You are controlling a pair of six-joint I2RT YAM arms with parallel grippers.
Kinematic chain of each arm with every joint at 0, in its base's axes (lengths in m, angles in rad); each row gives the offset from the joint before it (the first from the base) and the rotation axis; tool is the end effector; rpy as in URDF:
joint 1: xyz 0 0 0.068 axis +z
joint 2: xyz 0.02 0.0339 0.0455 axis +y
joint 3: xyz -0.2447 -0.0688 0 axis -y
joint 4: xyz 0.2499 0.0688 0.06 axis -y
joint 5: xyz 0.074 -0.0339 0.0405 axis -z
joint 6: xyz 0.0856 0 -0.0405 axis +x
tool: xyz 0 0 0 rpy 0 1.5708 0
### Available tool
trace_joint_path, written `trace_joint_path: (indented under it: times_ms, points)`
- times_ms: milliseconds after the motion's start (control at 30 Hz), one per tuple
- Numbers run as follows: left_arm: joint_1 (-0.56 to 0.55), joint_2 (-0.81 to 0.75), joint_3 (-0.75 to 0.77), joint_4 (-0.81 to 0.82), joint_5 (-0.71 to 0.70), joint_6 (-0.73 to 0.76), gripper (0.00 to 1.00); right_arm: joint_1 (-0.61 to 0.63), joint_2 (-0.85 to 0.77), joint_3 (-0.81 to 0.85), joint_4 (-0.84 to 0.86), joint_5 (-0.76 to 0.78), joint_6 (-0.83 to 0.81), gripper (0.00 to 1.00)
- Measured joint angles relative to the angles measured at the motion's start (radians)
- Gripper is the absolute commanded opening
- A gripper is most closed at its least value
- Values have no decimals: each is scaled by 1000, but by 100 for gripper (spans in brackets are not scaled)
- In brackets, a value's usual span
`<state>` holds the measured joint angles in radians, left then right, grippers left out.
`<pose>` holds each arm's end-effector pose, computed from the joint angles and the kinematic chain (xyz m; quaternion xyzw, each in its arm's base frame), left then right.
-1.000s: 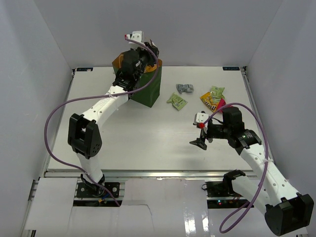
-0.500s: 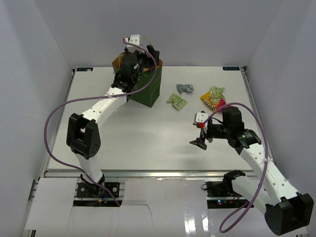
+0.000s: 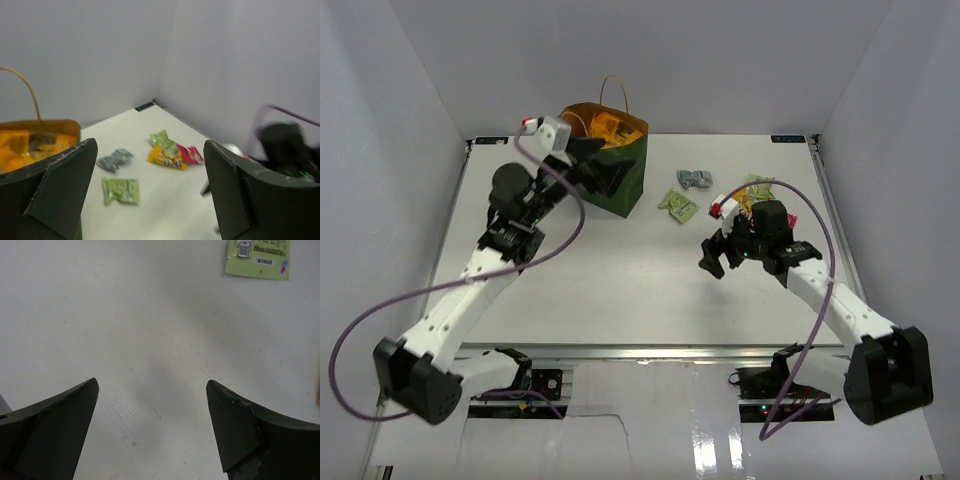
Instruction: Place the snacks into the paper bag
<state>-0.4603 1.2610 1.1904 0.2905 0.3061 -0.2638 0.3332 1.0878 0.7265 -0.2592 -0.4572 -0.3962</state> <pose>0.3028 -0.1789 0.4227 0.1790 0.6033 -0.3623 0.6875 0.2560 0.1286 0.2103 -0.4058 0.7722 0.1874 0.4517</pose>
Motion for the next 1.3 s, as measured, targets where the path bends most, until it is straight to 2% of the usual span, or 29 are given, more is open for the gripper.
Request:
trace_joint_path:
  times_ms: [100,200,433,633,867,967,1167,1267,1300]
  points:
    - [-2,-240,-187,-25,90,11,98,8,147,66,45,101,113,94]
    - [-6,-429,-335,-92,118,50,98,28,322,212,60,215,196,94]
    - [-7,-680,-589,-271,51,133,98,103,761,669,42,391,261,99]
    - [-7,-739,-607,-345,-28,174,98,129,996,861,-47,454,190,97]
    - [-7,-768,-607,-352,-52,191,98,127,1102,953,-159,425,38,96]
    - [-7,-768,-607,-352,-56,195,98,127,1120,982,-163,427,-13,100]
    - [-7,-767,-607,-352,-56,197,98,127,1147,1024,-166,417,-105,87]
    - [-7,-765,-607,-352,-58,197,98,125,1158,1039,-168,396,-138,78]
    - [-7,-765,-607,-352,-59,198,98,123,1161,1042,-168,389,-143,72]
